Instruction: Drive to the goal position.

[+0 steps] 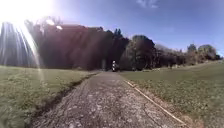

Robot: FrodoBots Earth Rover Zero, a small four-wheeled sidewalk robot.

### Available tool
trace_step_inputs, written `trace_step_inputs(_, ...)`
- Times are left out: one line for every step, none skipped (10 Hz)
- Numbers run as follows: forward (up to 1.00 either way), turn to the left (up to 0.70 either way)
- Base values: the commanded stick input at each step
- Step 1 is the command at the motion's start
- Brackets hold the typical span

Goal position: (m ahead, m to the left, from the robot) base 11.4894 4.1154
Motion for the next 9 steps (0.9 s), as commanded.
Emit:
trace_step_inputs(0.06,0.00)
trace_step_inputs(0.06,0.00)
trace_step_inputs(0.06,0.00)
trace_step_inputs(0.06,0.00)
trace_step_inputs(0.07,0.00)
trace_step_inputs(0.09,0.00)
trace_step_inputs(0.12,0.00)
trace_step_inputs(0.06,0.00)
trace_step_inputs(0.06,0.00)
